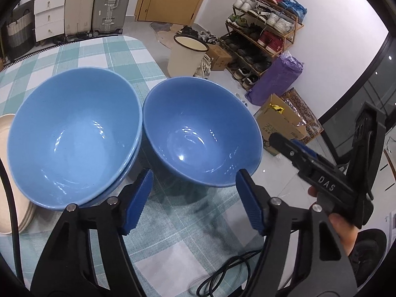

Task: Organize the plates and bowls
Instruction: 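Withdraw both tools up and away from the nested bowls, then close the left tool on the single bowl rim while the right tool closes opposite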

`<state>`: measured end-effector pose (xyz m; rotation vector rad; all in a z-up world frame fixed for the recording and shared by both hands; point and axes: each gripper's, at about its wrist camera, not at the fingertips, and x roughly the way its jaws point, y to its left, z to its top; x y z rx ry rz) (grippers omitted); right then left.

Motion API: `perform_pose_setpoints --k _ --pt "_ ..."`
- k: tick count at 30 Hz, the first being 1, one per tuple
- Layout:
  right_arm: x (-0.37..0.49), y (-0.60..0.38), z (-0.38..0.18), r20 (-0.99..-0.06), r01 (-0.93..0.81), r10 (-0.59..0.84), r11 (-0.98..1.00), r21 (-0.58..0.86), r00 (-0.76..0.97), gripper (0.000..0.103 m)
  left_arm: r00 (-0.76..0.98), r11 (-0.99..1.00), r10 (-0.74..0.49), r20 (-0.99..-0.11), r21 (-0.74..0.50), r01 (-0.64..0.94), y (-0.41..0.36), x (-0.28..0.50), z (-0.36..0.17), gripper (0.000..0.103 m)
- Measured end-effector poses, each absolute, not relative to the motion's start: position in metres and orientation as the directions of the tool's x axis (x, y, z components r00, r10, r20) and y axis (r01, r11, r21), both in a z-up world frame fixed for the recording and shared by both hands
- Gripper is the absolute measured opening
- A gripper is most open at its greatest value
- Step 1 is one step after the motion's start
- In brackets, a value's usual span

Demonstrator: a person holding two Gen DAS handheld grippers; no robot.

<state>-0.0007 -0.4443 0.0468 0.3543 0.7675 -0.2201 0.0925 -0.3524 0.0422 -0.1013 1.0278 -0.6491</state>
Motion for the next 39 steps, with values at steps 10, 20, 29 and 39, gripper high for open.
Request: perform_pose_setpoints --k 10,20,29,39 --pt "0.019 -0.443 0.033 -0.728 0.278 -0.012 0.929 0.245 0.685 0.067 0.379 0.833 -0.507 -0.774 -0.329 0.444 -0.360 0.104 0.030 0.067" --pt "0.056 -0.431 0.024 -0.745 0.234 0.006 0.948 0.216 0.667 0.037 0.389 0.837 -0.507 -0.769 -0.330 0.437 -0.359 0.112 0.023 0.066" --pt "0.066 -0.431 0.016 -0.755 0.235 -0.004 0.951 0.199 0.656 0.017 0.388 0.841 -0.495 -0.777 -0.317 0.438 -0.361 0.113 0.020 0.036" --pt "0.061 -0.428 0.015 -0.754 0.227 -0.015 0.957 0.178 0.657 0.013 0.390 0.840 -0.484 -0.783 -0.291 0.457 -0.364 0.112 0.014 0.029"
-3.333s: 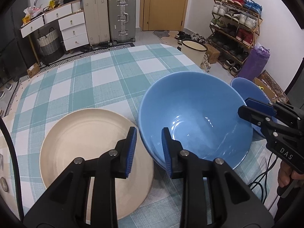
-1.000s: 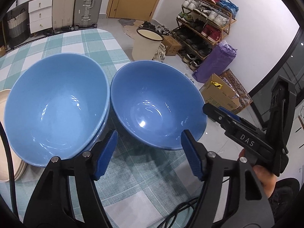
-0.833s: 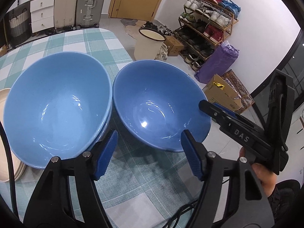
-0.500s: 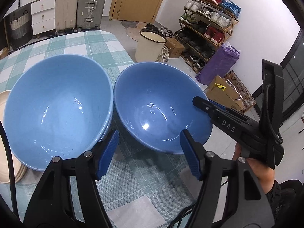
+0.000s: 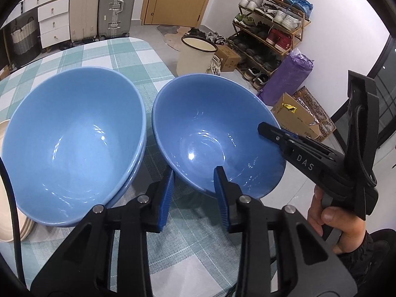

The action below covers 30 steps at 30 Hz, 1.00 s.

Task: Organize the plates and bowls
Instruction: 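Close the left tool on the single bowl rim while the right tool closes opposite, then lift the single blue bowl with both tools and carry it over the nested bowls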

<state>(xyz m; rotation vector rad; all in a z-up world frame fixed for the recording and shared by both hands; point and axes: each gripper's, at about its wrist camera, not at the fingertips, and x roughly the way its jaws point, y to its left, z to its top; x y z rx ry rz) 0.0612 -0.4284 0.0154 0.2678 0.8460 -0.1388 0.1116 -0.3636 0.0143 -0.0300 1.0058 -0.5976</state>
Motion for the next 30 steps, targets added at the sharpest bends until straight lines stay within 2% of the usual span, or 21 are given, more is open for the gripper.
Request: perform_pose_setpoints --k 30 --pt "0.016 -0.403 0.091 -0.665 0.227 -0.082 0.965 0.134 0.742 0.014 0.448 0.791 -0.556 -0.701 -0.281 0.543 -0.334 0.082 0.081 0.029"
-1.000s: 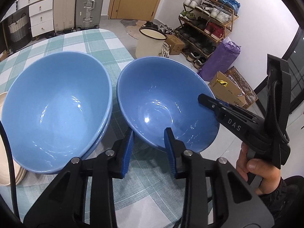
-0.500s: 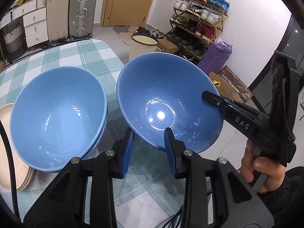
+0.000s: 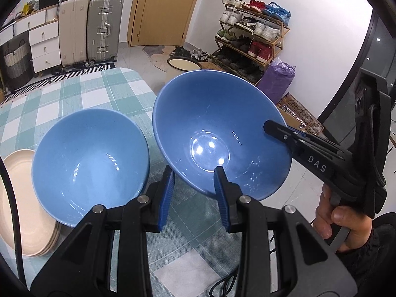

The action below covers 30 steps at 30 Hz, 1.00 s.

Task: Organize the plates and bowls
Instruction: 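Lift the single blue bowl with both tools and carry it over the nested bowls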

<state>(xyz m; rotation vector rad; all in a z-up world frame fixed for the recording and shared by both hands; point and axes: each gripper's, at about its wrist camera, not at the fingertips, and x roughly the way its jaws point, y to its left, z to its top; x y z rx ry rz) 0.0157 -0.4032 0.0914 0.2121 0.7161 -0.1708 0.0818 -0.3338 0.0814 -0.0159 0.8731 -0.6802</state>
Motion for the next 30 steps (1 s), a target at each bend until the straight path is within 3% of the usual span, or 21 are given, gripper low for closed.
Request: perform_pose_setpoints --k 30 --pt "0.045 -0.311 0.150 -0.600 0.098 -0.022 0.991 0.094 0.800 0.018 0.578 0.848 -0.515 -0.633 -0.278 0.452 -0.228 0.083 0.158 0.029"
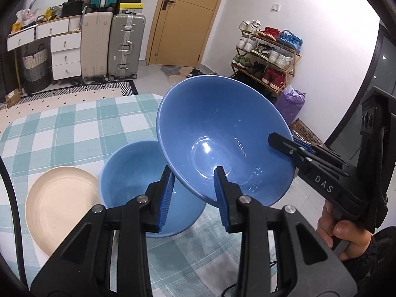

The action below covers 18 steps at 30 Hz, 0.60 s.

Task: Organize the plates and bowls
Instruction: 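Lift the single blue bowl with both tools and carry it over the nested bowls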

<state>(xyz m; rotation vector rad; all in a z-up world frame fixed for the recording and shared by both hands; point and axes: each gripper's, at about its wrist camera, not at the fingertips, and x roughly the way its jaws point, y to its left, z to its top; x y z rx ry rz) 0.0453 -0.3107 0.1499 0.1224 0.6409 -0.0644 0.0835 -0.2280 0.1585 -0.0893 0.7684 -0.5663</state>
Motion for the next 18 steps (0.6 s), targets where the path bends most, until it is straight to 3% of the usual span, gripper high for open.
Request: perform_pose_setpoints --k 18 --pt "0.088 -0.261 0.121 -0.656 0.008 0.050 0.996 0.086 0.753 0.020 0.582 0.890 -0.444 -0.682 -0.257 0.378 -0.180 0.110 0.134 0.029"
